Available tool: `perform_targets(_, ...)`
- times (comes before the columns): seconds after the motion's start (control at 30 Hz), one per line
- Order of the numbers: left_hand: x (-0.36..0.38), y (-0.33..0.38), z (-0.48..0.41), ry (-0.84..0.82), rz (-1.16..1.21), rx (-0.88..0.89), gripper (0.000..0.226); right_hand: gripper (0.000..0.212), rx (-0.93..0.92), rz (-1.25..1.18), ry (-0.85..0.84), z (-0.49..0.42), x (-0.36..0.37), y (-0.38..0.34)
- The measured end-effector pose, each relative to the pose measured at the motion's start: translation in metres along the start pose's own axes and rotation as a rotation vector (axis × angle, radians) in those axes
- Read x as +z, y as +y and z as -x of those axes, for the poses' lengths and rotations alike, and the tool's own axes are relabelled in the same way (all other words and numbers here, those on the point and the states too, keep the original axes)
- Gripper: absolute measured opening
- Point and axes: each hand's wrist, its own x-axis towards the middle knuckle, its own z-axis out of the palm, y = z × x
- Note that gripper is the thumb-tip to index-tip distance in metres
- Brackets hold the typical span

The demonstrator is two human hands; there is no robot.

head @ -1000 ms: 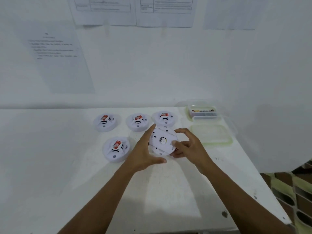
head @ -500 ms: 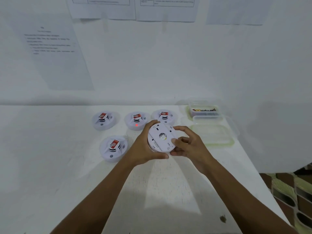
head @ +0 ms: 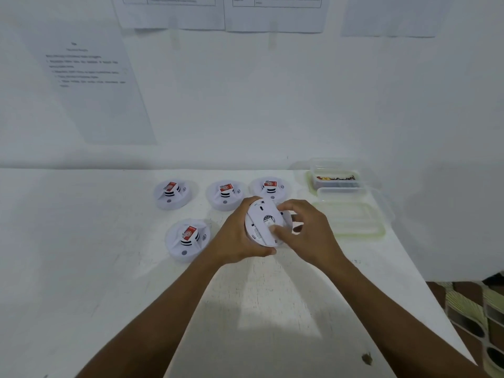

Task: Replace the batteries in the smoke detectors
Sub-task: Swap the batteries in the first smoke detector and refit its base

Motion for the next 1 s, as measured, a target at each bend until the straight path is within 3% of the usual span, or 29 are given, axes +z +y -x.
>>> perform_targets(0.1,-0.003,-0.001,-0.003,-0.021,0.000,-0.013,0.093,0.071,-0.012,0.027,-0.020,-0.001,0.009,-0.003)
perform_targets(0.17,-0.006,0.002,-0.005,-0.030,-0.014,-0.010,0.093,0.076,-0.009,0.017,-0.021,-0.002,0.010,-0.006)
perform_targets(1.0,-0.014,0.017,-0.002,-0.096,0.007,-0.074,0.082,0.078,-0.003,0.063,-0.062,-0.009,0.008,-0.013)
